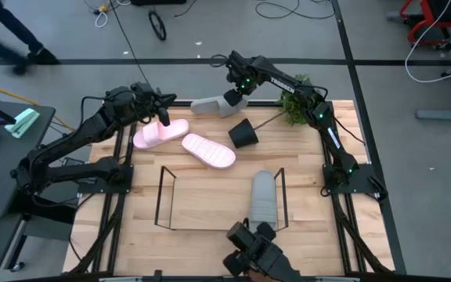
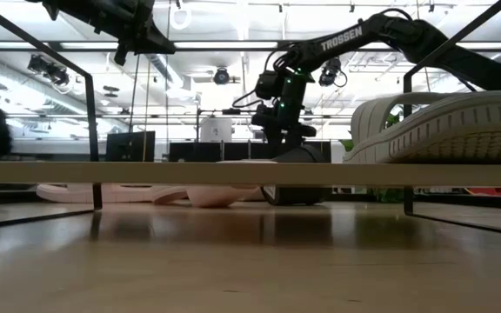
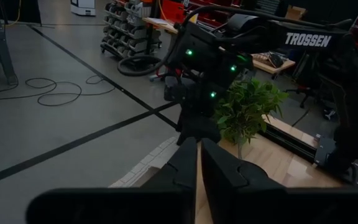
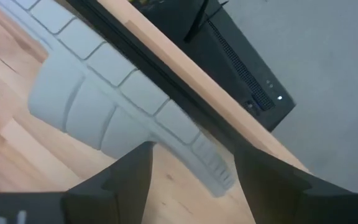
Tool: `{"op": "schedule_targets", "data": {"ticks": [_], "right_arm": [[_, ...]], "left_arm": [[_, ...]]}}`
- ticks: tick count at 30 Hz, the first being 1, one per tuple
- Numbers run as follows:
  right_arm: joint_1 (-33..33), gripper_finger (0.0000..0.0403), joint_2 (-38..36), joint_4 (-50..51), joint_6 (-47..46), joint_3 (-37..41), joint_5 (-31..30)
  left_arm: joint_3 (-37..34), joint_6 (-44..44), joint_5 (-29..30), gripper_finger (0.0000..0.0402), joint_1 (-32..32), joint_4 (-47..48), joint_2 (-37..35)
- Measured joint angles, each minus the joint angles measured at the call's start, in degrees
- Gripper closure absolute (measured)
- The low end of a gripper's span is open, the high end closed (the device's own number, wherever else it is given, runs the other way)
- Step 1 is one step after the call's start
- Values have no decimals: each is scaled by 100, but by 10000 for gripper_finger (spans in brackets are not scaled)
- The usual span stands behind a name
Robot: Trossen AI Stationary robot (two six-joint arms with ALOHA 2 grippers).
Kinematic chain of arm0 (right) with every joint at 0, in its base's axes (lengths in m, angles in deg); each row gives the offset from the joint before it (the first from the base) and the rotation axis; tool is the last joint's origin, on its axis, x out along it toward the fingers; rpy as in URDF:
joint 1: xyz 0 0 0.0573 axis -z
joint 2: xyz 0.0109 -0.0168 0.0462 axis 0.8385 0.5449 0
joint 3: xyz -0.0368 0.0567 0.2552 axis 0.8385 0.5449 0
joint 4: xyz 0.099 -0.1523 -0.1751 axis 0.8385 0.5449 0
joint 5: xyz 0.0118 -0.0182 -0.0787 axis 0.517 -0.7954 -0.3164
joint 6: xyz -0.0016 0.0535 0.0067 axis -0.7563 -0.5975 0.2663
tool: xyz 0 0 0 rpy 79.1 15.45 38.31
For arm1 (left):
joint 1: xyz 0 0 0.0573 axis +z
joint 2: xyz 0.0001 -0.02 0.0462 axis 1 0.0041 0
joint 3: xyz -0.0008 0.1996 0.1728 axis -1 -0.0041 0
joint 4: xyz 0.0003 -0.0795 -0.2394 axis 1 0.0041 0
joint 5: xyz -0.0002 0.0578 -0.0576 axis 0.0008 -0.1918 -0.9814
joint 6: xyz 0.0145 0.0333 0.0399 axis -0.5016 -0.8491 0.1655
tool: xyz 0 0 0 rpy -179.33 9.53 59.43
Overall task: Pick and place slides into the shelf
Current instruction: Align the gray slipper with the other gray slipper on the shelf
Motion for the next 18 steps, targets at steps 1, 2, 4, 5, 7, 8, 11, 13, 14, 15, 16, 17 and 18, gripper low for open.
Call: {"op": "schedule_targets", "data": {"ticks": [1,2,4,5,7,8,11,13,14,15,16,17,18], "right_arm": [[0,170,-2,0,74,0,-42],[-1,170,-2,0,162,0,-43],[2,170,-2,-1,311,0,-44],[12,170,-4,0,385,0,-43],[44,170,-7,0,509,0,-39],[68,170,-9,0,532,0,-15],[145,170,-22,-35,492,113,246],[177,170,-22,-17,463,232,384],[181,170,-22,-17,463,283,393],[181,171,-22,-23,463,329,398],[174,173,-22,-30,465,357,426],[170,175,-22,-53,491,388,493],[170,178,-22,-61,522,422,562]], "left_arm": [[-1,0,0,378,0,0,0],[-2,1,0,378,0,0,0],[-1,1,0,377,0,0,0],[0,0,0,376,0,0,0],[0,0,0,372,0,0,0],[-2,2,0,371,0,0,0],[-1,2,0,368,0,0,0],[0,2,0,368,0,0,0],[0,2,0,368,0,0,0],[-2,2,0,370,0,0,-1],[-2,2,0,371,0,0,0],[-1,2,0,373,0,0,0],[-2,2,0,375,0,0,0]]}}
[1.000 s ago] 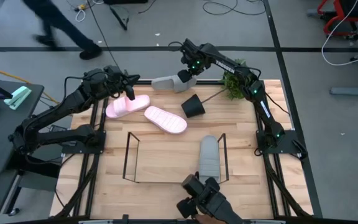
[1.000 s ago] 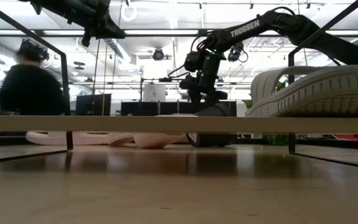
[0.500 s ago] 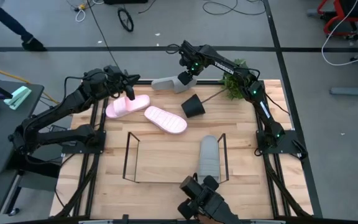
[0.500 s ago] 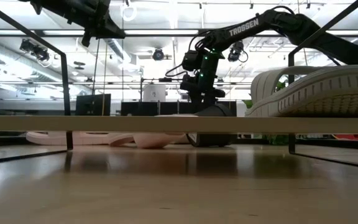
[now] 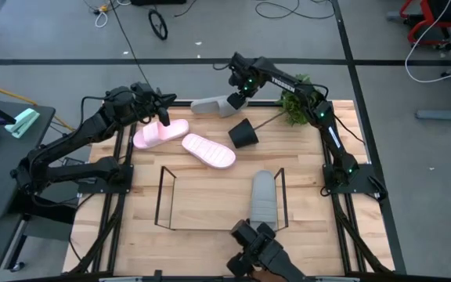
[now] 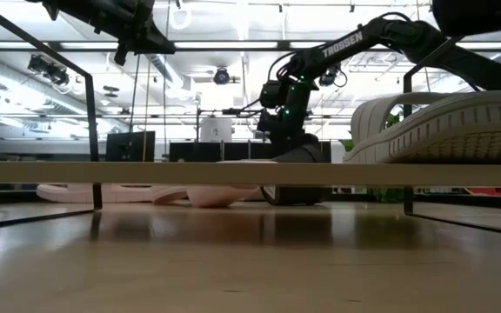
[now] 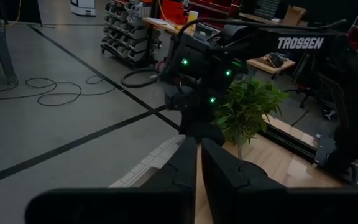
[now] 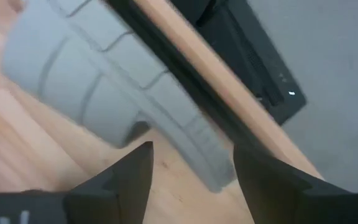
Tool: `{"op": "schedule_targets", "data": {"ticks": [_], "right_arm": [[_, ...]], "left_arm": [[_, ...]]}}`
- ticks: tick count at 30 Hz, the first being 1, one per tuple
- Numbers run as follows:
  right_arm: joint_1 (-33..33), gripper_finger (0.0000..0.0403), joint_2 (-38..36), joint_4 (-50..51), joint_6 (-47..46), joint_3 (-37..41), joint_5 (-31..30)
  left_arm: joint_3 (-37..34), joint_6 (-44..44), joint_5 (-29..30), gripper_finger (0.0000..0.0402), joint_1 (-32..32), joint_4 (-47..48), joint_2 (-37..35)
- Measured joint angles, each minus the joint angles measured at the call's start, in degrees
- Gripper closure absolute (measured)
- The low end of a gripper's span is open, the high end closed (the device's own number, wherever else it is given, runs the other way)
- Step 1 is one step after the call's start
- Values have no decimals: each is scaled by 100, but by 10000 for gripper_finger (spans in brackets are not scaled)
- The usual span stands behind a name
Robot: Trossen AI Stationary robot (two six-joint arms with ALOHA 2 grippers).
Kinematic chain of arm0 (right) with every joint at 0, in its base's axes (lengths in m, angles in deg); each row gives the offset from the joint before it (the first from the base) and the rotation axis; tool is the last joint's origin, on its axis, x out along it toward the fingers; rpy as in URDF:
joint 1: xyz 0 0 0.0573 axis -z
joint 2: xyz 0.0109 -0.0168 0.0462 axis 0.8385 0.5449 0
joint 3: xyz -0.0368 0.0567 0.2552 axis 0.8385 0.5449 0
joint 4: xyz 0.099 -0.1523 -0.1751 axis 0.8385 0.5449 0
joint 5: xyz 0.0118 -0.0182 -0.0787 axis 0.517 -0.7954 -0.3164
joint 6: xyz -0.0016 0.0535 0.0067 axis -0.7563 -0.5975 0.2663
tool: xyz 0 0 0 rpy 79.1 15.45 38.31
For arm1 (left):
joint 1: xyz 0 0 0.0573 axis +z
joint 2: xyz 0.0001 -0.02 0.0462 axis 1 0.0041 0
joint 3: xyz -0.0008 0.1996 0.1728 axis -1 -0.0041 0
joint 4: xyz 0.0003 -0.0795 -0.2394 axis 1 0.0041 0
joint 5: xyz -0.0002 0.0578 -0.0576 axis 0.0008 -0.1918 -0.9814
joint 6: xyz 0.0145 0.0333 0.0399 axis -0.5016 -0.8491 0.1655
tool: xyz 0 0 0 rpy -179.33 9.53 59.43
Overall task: Pick and place slides into the shelf
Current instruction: Align the gray slipper with the other gray slipper on the shelf
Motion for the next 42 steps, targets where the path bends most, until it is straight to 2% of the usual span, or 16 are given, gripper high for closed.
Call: {"op": "schedule_targets", "data": {"ticks": [4,6,9,10,14,20,33,42], "right_arm": [[-49,220,0,-102,-44,134,291],[-83,264,0,-92,-97,161,446],[-148,356,0,-72,-131,166,619],[-168,367,2,-31,-160,125,653],[-240,367,7,103,-420,-127,678],[-282,367,-202,279,-542,-592,193],[-323,367,-2077,709,-1816,-557,-407],[-1141,368,-3242,1901,-3065,-557,-1544]], "left_arm": [[1,2,0,378,0,0,-1],[1,3,0,375,0,0,0],[0,2,0,371,0,0,0],[0,2,0,369,0,0,0],[2,4,0,368,0,0,0],[1,2,-2,378,-2,2,0],[2,-112,2,370,0,0,-1],[0,-287,2,382,4,0,-2]]}}
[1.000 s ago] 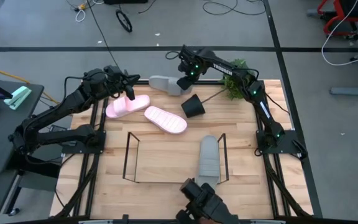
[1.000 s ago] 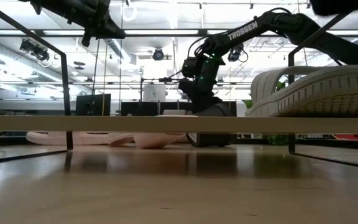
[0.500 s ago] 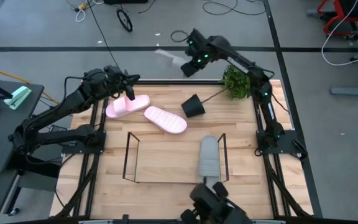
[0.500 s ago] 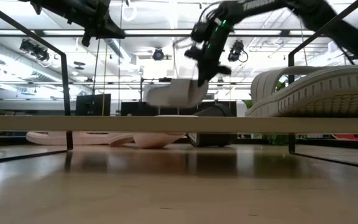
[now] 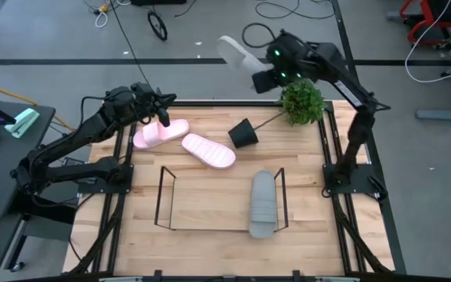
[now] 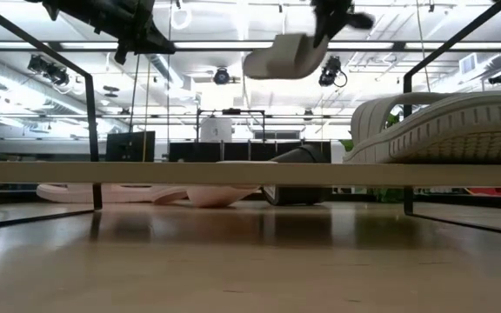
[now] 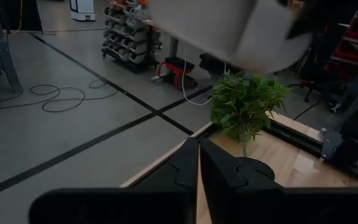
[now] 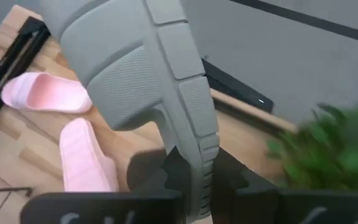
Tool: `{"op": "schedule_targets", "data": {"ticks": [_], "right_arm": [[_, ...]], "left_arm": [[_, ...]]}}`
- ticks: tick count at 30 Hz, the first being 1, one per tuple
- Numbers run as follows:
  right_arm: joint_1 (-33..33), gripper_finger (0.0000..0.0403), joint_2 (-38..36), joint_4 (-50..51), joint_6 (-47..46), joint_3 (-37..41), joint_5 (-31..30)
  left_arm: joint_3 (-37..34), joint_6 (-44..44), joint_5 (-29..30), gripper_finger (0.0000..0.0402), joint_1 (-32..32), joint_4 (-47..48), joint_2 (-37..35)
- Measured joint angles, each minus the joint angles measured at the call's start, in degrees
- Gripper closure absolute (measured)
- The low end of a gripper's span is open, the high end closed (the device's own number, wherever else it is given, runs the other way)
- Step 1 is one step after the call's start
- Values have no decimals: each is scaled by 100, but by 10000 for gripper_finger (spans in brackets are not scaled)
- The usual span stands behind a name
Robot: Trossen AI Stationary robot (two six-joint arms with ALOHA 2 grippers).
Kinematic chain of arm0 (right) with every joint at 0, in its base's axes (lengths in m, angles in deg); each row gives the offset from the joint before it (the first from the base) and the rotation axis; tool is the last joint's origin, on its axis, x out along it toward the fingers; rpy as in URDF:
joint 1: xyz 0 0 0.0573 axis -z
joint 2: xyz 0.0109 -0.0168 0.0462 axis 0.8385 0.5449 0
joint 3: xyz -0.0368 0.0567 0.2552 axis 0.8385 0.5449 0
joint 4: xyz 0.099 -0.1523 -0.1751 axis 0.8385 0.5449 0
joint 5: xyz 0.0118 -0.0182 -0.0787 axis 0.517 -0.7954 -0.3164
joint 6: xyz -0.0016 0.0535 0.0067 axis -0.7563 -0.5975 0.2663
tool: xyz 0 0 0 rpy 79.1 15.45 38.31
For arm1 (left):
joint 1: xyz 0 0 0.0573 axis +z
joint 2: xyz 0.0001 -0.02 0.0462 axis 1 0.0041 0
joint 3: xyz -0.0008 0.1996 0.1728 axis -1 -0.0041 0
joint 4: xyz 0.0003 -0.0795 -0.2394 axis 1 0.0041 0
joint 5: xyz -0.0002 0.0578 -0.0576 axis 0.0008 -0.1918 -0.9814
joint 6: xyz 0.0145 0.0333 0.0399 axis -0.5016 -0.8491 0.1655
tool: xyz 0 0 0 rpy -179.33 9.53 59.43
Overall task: Pick and place slides into the shelf
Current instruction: Align the gray slipper with the other gray slipper on the shelf
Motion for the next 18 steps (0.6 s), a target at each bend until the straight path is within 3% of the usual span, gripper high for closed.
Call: {"op": "schedule_targets", "data": {"ticks": [8,18], "right_arm": [[-1702,368,-598,420,-1702,96,-988],[-4589,368,-767,424,-4469,1083,-2330]], "left_arm": [[0,380,-488,377,0,2,-3],[1,1104,-801,378,-503,1,-5]]}}
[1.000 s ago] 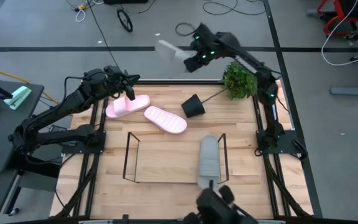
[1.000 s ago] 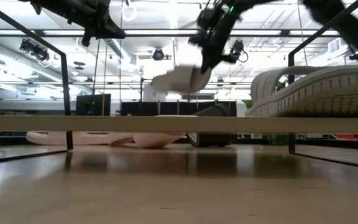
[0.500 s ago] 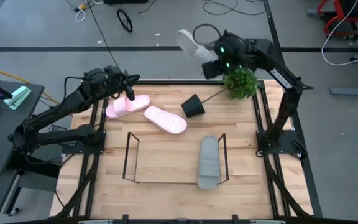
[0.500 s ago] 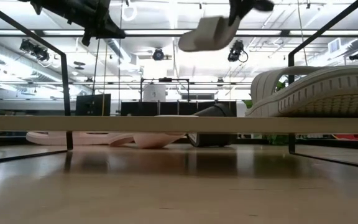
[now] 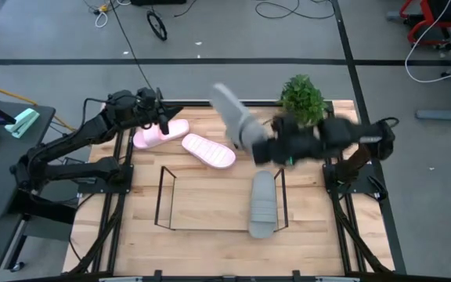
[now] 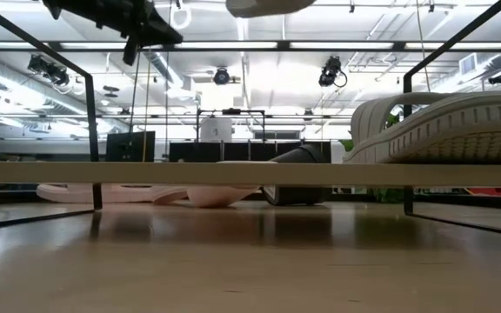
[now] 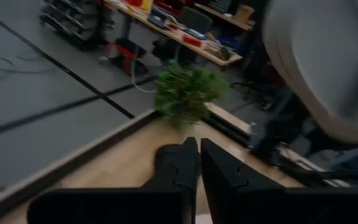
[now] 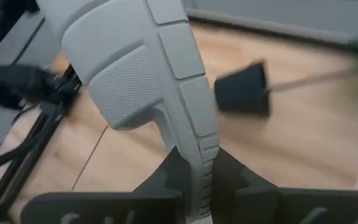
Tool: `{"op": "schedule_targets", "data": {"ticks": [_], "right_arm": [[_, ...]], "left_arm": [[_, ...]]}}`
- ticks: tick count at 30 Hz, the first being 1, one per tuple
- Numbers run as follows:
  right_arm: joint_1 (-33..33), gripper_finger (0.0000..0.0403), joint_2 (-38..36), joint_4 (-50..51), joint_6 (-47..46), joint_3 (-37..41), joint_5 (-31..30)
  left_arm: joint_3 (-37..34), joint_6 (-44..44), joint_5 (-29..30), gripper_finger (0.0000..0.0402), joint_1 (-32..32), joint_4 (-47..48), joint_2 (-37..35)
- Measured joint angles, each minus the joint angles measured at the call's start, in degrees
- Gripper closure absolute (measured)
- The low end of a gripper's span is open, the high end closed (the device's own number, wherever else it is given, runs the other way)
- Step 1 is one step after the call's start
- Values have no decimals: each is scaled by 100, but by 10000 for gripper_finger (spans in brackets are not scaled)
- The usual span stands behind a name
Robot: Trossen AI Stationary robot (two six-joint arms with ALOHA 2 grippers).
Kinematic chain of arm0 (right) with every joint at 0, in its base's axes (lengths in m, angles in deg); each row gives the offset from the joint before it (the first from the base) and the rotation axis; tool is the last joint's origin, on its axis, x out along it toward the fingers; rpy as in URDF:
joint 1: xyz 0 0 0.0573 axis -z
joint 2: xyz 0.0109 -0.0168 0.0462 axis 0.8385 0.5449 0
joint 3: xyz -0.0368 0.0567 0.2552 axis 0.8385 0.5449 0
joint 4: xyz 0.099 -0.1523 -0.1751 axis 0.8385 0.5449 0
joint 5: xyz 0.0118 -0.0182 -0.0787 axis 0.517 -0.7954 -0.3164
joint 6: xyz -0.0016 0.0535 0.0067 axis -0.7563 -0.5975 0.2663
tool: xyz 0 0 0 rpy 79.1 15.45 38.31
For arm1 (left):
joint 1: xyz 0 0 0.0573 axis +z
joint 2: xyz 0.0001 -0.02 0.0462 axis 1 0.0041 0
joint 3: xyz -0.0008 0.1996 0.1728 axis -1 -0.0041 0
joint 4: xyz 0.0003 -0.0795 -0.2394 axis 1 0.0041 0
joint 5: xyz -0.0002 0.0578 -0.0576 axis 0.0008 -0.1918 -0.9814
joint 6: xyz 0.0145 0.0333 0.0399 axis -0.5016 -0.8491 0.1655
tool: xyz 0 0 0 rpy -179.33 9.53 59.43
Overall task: Pick and place slides into the shelf
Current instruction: Align the gray slipper with the other gray slipper on the shelf
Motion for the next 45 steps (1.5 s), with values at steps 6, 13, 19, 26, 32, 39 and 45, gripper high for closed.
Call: {"op": "schedule_targets", "data": {"ticks": [6,13,19,26,32,39,45], "right_arm": [[-1465,368,0,-71,-2401,1087,-849],[-2377,368,98,-1997,-4364,2527,-1800],[-2503,368,736,-3802,-4664,2862,-1842],[-2499,368,1539,-4154,-4906,2042,-1950],[-2459,368,1969,-4071,-4989,1184,-1992],[-2473,368,2614,-4028,-5113,232,-2007],[-2509,368,3076,-4024,-5181,-381,-1905]], "left_arm": [[0,348,-1,388,-768,-1,0],[-1,849,9,388,-1839,-4,0],[1,892,338,389,-2548,-8,0],[0,819,423,387,-2881,-4,-1],[-1,853,423,379,-3072,3,-2],[0,851,416,389,-3347,17,-2],[1,805,380,383,-3510,53,-2]]}}
